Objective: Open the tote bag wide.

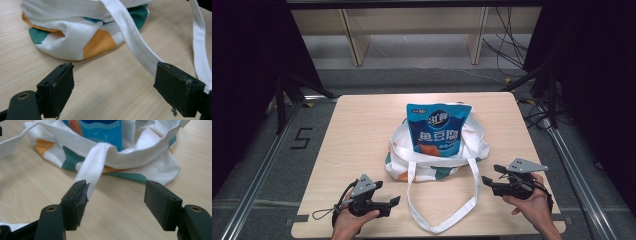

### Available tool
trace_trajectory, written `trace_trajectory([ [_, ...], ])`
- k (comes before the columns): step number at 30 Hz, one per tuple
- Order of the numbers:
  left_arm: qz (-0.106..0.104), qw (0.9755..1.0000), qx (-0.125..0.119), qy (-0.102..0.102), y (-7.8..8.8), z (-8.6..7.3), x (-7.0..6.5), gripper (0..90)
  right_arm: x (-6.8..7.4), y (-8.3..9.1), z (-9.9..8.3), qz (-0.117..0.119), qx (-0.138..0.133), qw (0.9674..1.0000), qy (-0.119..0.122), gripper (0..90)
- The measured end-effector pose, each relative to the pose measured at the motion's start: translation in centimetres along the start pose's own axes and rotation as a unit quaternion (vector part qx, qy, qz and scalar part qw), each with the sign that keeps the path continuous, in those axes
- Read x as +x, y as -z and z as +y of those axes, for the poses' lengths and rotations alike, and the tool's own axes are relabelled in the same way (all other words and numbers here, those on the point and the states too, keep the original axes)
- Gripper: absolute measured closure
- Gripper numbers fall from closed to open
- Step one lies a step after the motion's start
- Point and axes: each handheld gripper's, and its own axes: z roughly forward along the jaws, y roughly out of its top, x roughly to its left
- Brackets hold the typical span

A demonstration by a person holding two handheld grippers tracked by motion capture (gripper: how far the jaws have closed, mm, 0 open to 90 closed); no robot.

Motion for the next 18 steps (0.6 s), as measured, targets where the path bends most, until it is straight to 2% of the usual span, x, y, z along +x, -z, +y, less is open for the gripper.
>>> trace_trajectory([
  [1, 0.0, 1.0, -0.001, 0.001, 0.0, -0.1, -0.2, 15.2, 0.0, 0.1, -0.3, 0.0, -0.001, 1.0, 0.007, 35.4],
  [2, -0.001, 1.0, 0.005, -0.007, 0.0, -0.2, -0.4, 15.2, 0.3, 0.2, -0.5, 0.002, 0.001, 1.0, -0.006, 35.2],
  [4, -0.003, 0.9999, 0.012, -0.004, -0.1, -0.4, -0.8, 15.2, 0.4, 0.3, -1.0, 0.002, 0.003, 1.0, 0.005, 34.9],
  [6, -0.004, 0.9997, 0.021, -0.012, -0.2, -0.7, -1.1, 15.2, 0.9, 0.4, -1.6, 0.006, 0.009, 0.9999, -0.006, 34.4],
  [7, -0.005, 0.9997, 0.022, -0.009, -0.2, -0.8, -1.4, 15.2, 1.1, 0.5, -1.9, 0.002, 0.012, 0.9999, -0.001, 34.2],
  [8, -0.009, 0.9995, 0.028, -0.014, -0.1, -0.8, -1.5, 15.2, 1.3, 0.5, -2.2, 0.007, 0.016, 0.9998, -0.007, 33.7],
  [10, -0.01, 0.9996, 0.025, -0.012, -0.2, -1.0, -2.0, 15.2, 1.3, 0.6, -2.7, 0.01, 0.025, 0.9996, 0.002, 33.1],
  [11, -0.009, 0.999, 0.037, -0.024, 0.0, -1.0, -2.0, 15.2, 1.7, 0.7, -2.9, 0.009, 0.038, 0.9992, -0.01, 32.8],
  [12, -0.01, 0.999, 0.031, -0.03, -0.1, -1.2, -2.1, 15.2, 1.8, 0.7, -3.1, 0.007, 0.036, 0.9993, -0.002, 32.6],
  [13, -0.007, 0.999, 0.036, -0.024, -0.1, -1.3, -2.5, 15.2, 1.9, 0.8, -3.3, 0.001, 0.043, 0.9991, 0.0, 32.1],
  [14, -0.008, 0.999, 0.035, -0.026, -0.1, -1.4, -2.5, 15.2, 1.8, 0.9, -3.5, -0.001, 0.041, 0.999, 0.016, 31.6],
  [15, -0.006, 0.9986, 0.041, -0.032, 0.1, -1.4, -2.5, 15.2, 2.1, 1.0, -3.6, 0.006, 0.046, 0.9989, -0.002, 31.6],
  [16, -0.005, 0.9988, 0.041, -0.026, 0.2, -1.4, -2.8, 15.2, 1.9, 1.0, -3.7, 0.01, 0.043, 0.999, 0.011, 31.4],
  [17, -0.007, 0.9985, 0.043, -0.034, 0.3, -1.5, -2.7, 15.2, 2.0, 1.2, -3.9, 0.004, 0.047, 0.9988, 0.014, 30.4],
  [18, -0.003, 0.9985, 0.044, -0.033, 0.3, -1.6, -2.8, 15.2, 2.1, 1.2, -4.1, 0.011, 0.053, 0.9985, 0.013, 29.7],
])
